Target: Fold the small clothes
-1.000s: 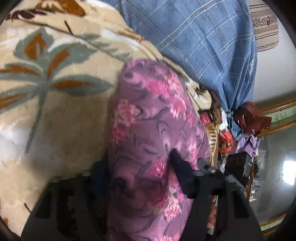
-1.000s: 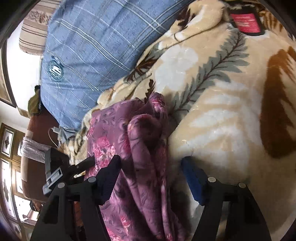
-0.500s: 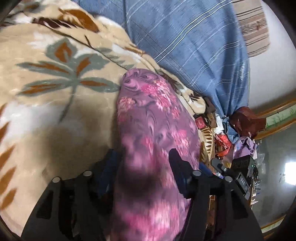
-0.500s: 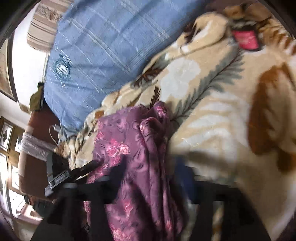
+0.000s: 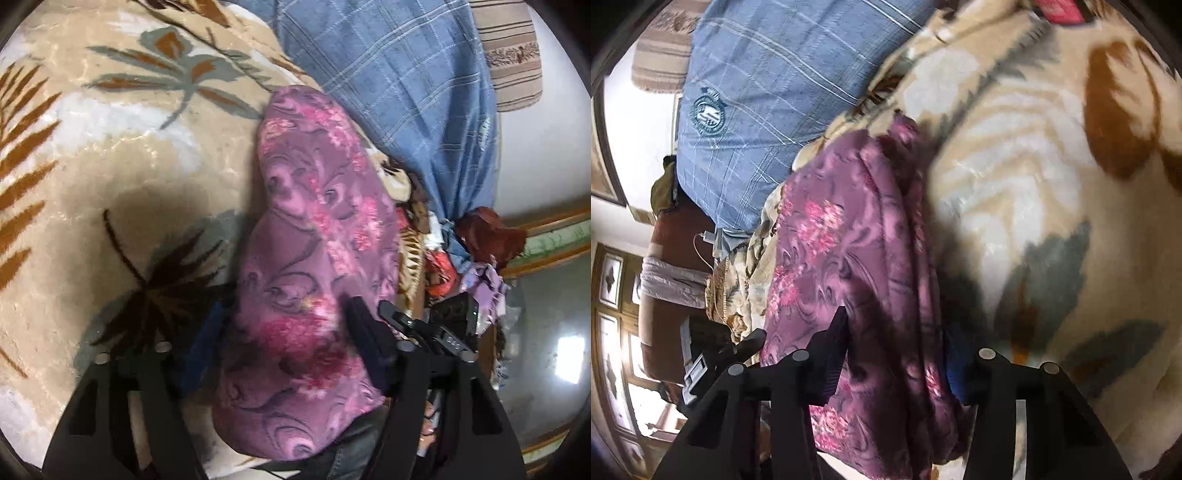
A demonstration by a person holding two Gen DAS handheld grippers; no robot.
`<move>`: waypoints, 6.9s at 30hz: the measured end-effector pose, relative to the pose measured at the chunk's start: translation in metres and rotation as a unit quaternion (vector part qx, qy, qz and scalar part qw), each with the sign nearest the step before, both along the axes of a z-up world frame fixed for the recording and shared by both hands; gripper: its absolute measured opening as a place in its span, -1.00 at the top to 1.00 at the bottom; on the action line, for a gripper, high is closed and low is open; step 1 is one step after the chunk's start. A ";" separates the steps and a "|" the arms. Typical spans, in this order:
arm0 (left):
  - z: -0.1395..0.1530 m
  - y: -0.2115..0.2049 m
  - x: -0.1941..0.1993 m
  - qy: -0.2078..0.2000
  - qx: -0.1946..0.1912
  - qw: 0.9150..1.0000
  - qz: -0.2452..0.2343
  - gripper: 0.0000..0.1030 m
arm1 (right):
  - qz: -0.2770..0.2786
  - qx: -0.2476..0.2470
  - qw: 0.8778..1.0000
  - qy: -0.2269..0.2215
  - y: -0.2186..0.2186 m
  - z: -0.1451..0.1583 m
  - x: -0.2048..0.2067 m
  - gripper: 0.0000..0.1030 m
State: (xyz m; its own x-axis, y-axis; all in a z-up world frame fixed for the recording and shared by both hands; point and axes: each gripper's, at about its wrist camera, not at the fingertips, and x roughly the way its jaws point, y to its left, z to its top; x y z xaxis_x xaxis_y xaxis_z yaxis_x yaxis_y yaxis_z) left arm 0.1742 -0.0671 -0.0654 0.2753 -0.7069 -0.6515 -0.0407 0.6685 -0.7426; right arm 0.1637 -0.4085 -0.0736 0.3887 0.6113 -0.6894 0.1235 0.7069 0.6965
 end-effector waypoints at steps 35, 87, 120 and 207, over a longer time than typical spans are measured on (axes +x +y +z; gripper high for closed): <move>-0.015 0.019 -0.036 0.052 -0.058 0.996 0.053 -0.40 | 0.014 0.028 0.999 0.019 0.015 -0.014 -0.034 0.03; 0.031 0.014 0.050 -0.064 -0.034 0.997 -0.029 0.71 | 0.024 -0.109 0.992 -0.055 0.027 0.025 0.035 0.52; 0.035 0.059 -0.077 0.046 -0.128 0.990 0.023 0.33 | 0.032 0.006 0.999 -0.026 0.047 0.024 -0.066 0.52; 0.108 0.056 -0.226 -0.238 0.442 0.858 0.110 -0.41 | 0.011 -0.310 0.940 -0.143 0.176 0.108 -0.220 -0.39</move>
